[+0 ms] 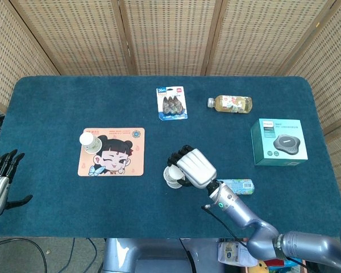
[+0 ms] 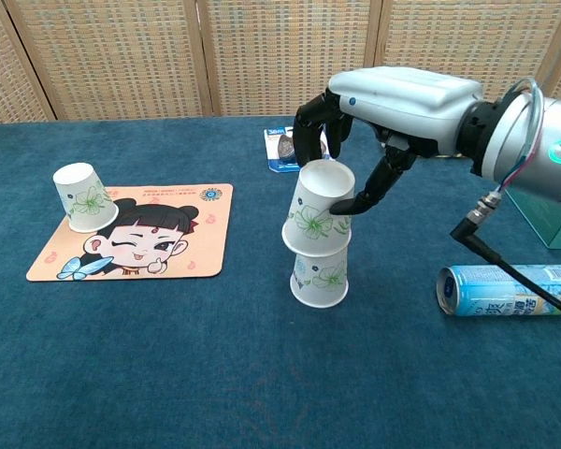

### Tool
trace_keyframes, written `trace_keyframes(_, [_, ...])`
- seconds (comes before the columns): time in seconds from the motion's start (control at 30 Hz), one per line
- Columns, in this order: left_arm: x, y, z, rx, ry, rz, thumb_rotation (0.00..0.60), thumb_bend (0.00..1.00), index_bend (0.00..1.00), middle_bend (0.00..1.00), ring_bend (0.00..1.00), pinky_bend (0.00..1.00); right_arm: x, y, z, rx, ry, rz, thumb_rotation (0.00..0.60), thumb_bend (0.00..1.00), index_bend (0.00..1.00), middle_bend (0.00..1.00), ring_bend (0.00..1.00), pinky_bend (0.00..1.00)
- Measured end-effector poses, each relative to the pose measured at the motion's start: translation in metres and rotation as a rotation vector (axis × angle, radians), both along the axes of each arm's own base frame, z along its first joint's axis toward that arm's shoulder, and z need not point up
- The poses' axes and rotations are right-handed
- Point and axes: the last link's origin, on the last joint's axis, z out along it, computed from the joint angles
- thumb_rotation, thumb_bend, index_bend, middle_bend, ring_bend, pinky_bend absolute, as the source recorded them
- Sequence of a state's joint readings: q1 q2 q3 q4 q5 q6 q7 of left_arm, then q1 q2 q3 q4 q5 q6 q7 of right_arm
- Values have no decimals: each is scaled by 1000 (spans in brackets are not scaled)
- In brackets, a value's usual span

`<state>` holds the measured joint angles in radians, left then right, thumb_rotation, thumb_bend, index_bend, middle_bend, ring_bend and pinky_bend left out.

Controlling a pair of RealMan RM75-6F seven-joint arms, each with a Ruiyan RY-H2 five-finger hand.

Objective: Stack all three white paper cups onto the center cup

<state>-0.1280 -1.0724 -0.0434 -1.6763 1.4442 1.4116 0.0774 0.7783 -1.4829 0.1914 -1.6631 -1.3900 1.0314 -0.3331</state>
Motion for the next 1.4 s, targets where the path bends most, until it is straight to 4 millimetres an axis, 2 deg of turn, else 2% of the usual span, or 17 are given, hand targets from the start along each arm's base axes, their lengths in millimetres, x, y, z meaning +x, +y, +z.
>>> trace_keyframes(0.6, [0, 0, 0, -2, 2, 0, 600, 35, 0, 0, 0, 0, 7, 4, -1, 1, 36, 18, 600, 437, 493, 543, 455, 379])
trace_keyframes(0.63, [0, 0, 0, -2, 1, 0, 600, 35, 0, 0, 0, 0, 7, 4, -2, 3, 39, 16, 600, 434, 492, 527, 454, 379])
trace_keyframes(0.67, [0, 0, 0, -2, 1, 0, 600, 35, 0, 0, 0, 0, 6, 4, -2, 5, 42, 13, 600, 372, 458, 464, 419, 363])
trace_keyframes(0.73, [0, 0, 0, -1, 1, 0, 600, 35, 0, 0, 0, 0, 5, 5, -4, 24, 53, 3, 600, 160, 301, 233, 226, 228])
trace_keyframes(0.77, [0, 0, 0, 0, 1, 0, 600, 35, 0, 0, 0, 0, 4, 5, -5, 37, 60, -3, 600, 43, 169, 98, 95, 115])
trace_keyframes(0.8, [0, 0, 0, 0, 0, 0, 600, 35, 0, 0, 0, 0, 3, 6, -5, 58, 71, -13, 600, 0, 71, 16, 14, 32])
trace_keyframes(0.87, [0, 0, 0, 0, 0, 0, 600, 35, 0, 0, 0, 0, 2, 8, -5, 92, 81, -29, 600, 0, 4, 0, 0, 0])
trace_keyframes(1.17, [0, 0, 0, 0, -1, 3, 600, 34, 0, 0, 0, 0, -1, 13, 10, 60, 57, -12, 600, 0, 0, 0, 0, 0])
trace_keyframes(1.27, [-1, 1, 1, 4, -6, 3, 600, 35, 0, 0, 0, 0, -15, 17, 21, 21, 42, -23, 600, 0, 0, 0, 0, 0])
trace_keyframes(1.4, [-2, 3, 1, 3, -11, 2, 600, 35, 0, 0, 0, 0, -45, 23, 41, -85, 35, -38, 600, 0, 0, 0, 0, 0])
